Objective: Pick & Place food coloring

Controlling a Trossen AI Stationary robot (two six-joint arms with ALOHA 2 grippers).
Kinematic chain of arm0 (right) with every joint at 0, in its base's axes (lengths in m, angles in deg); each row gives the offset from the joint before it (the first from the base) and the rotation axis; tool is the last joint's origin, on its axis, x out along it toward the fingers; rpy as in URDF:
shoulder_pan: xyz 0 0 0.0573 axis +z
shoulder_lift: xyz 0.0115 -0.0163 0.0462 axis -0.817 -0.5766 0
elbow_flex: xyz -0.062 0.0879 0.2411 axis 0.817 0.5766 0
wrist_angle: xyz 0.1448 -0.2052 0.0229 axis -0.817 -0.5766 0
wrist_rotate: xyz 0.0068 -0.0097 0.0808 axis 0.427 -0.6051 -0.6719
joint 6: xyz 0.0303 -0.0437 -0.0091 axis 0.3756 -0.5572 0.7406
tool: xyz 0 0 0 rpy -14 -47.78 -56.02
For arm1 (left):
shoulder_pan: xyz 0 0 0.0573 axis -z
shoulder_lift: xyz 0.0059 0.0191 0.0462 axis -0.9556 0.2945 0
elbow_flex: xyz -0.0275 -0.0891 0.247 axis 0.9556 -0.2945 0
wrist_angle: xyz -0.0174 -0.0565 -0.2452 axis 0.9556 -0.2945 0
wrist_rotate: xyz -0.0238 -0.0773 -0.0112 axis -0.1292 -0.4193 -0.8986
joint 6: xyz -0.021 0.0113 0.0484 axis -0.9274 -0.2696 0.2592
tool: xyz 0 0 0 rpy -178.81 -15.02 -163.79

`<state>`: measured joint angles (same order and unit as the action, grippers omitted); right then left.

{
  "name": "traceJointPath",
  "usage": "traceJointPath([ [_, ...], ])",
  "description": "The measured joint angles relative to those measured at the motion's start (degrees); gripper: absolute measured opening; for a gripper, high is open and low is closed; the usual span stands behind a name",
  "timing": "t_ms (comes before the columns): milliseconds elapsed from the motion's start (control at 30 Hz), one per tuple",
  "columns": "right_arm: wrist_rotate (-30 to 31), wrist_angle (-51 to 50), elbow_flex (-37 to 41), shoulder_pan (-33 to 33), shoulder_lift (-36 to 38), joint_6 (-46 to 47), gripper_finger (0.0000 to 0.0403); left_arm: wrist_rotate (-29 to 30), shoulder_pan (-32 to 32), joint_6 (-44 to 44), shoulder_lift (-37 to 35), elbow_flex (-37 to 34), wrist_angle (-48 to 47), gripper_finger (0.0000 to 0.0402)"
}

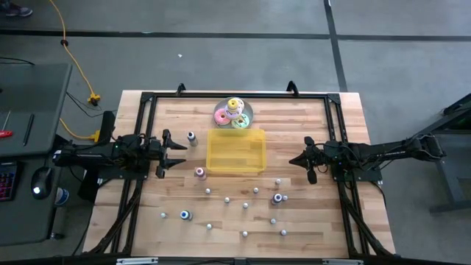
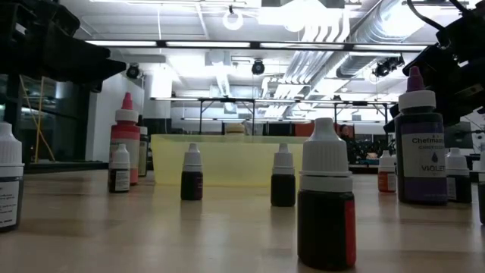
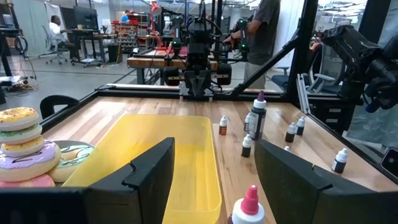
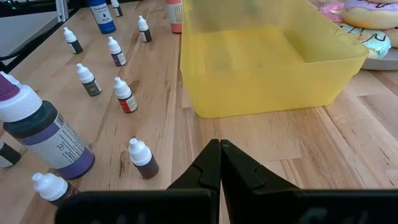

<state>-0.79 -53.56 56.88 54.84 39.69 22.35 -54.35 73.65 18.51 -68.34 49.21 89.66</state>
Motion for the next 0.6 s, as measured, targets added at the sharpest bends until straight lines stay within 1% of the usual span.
traceJointPath([
  [167,0.00,0.00,0.00,-0.01,0.00,0.00,0.0000,0.02,0.00,-0.63,0.00,0.00,0.05,0.0216],
  [267,0.00,0.00,0.00,0.00,0.02,0.00,0.0000,0.09,0.00,-5.27,0.00,0.00,0.12,0.0216],
  [500,0.00,-0.01,0.00,-0.02,0.01,0.00,0.0000,2.89,-0.02,-14.30,-0.33,0.04,-0.27,0.0216],
  [567,0.00,-0.02,0.00,-0.01,0.01,0.00,0.0000,2.91,-0.02,-17.66,-0.44,0.65,-0.70,0.0216],
  [600,0.00,-0.02,0.00,-0.01,0.01,0.00,0.0000,2.91,-0.02,-18.02,-0.34,1.25,-1.56,0.0216],
])
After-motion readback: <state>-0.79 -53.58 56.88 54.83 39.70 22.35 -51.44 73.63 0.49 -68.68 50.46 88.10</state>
